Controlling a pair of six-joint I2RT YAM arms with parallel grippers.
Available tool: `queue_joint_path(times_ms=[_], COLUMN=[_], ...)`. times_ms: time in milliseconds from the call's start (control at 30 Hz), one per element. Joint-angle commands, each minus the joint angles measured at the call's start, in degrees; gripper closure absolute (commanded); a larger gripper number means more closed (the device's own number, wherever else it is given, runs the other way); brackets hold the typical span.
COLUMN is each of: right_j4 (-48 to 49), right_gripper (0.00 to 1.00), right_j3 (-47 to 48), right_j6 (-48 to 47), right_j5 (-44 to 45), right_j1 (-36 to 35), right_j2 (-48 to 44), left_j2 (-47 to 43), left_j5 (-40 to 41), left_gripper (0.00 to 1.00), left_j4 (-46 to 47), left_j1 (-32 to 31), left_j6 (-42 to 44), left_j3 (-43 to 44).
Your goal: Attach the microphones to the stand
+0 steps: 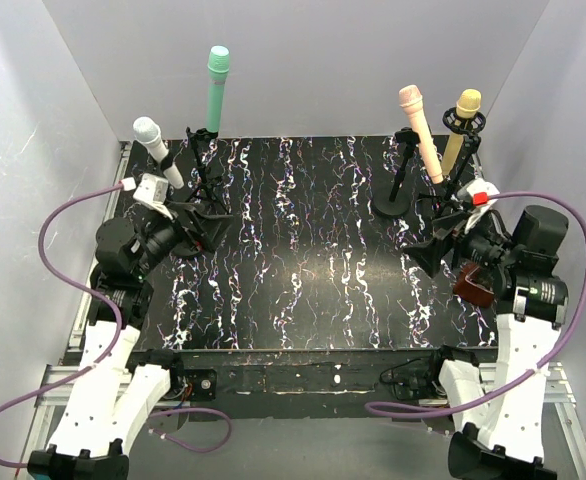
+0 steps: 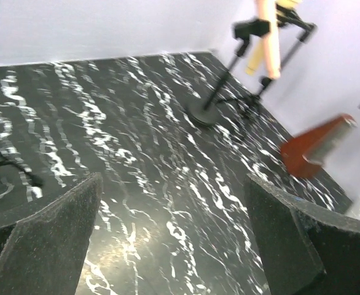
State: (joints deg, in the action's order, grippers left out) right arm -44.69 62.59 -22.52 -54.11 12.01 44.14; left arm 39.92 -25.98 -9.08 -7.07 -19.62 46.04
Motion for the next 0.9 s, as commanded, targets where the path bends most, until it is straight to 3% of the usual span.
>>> queue_joint_path(times_ms=[0,100,300,467,733,867], right_j4=[11.18,14.36,13.31,17.08,23.15,22.54], right_gripper=[0.02,0.02,0.02,0.02,0.02,0.02], right_j3=[-3.25,-4.75,-7.39,-11.51,-16.36,-16.71], right_j6=[21.44,27.09,19.81,20.76,34.20,34.65], right_j5=[7.07,9.98,3.68,1.28,11.38,12.71], right_j1=[3.98,5.74,7.59,8.20,8.29,8.29], right_j2=[-3.00,-4.50,-6.61,-6.79,-6.61,-6.61], left_j2=[3.40,3.85,2.62,-0.19,-0.28,0.07], left_j5=[-13.92,-14.80,-14.54,-10.42,-7.60,-7.51], left_gripper=[0.02,0.02,0.02,0.02,0.02,0.02], left_j4=[-3.04,-3.22,-2.61,-1.82,-1.82,-1.64], left_j1=[-0.84,-0.84,-1.54,-3.83,-4.44,-4.53], left_j6=[-0.51,1.24,6.07,7.93,9.34,9.25], left_j3=[3.44,3.53,-1.03,-6.57,-8.69,-8.78])
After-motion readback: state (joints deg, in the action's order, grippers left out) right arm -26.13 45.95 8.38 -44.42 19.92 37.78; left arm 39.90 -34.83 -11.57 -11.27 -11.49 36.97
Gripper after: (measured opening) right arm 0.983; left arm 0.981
